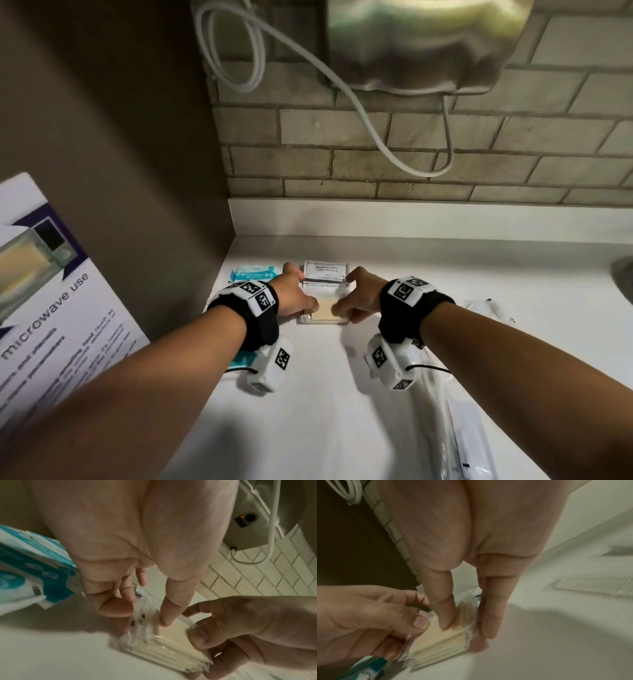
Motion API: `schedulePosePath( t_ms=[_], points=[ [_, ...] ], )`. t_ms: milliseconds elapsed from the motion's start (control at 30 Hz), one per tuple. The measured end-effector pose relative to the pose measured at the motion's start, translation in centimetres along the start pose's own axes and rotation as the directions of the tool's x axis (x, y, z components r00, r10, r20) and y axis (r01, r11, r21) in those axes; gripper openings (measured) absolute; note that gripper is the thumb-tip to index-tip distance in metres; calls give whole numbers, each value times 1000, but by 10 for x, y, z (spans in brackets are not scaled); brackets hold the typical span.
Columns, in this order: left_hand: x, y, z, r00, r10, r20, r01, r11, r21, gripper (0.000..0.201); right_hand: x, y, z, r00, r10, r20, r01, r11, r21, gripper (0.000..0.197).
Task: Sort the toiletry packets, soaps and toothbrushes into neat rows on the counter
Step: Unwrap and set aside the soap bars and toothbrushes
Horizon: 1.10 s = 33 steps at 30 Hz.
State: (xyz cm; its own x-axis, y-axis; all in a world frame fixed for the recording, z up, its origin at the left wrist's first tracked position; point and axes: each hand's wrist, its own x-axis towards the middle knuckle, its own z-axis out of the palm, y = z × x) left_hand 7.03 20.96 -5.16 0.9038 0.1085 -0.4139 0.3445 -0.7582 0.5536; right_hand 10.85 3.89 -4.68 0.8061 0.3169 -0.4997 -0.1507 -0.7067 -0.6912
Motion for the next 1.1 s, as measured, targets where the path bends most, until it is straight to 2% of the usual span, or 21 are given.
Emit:
schedulePosePath(
  t_ms=[333,533,700,800,933,1033,1100],
  points=[
    [11,-6,2,1000,26,-5,-26,1000,-10,61,3,-8,0,999,42,-15,-44,990,-133,65],
    [13,-6,4,999,49,-12,-48,996,73,53,-1,-7,-1,999,28,-31,-33,985,-170,56],
    [10,-3,3,995,87,-55,-77,985,156,53,-7,-3,1,994,-27,-106,-3,962,-274,52],
    [9,0,5,992,108,-70,-97,986,135,57,-10,2,2,988,-64,-137,16,946,-323,48],
    [7,2,1,993,87,-80,-82,995,57,61,-10,10,1,985,-84,-147,39,957,-286,46],
    [4,7,-3,986,79,-144,-83,996,-22,61,-12,14,-9,978,-105,-180,58,967,-250,44],
    [0,15,-2,974,116,-195,-128,991,-49,58,-16,19,-24,973,-131,-190,76,959,-272,42]
  ],
)
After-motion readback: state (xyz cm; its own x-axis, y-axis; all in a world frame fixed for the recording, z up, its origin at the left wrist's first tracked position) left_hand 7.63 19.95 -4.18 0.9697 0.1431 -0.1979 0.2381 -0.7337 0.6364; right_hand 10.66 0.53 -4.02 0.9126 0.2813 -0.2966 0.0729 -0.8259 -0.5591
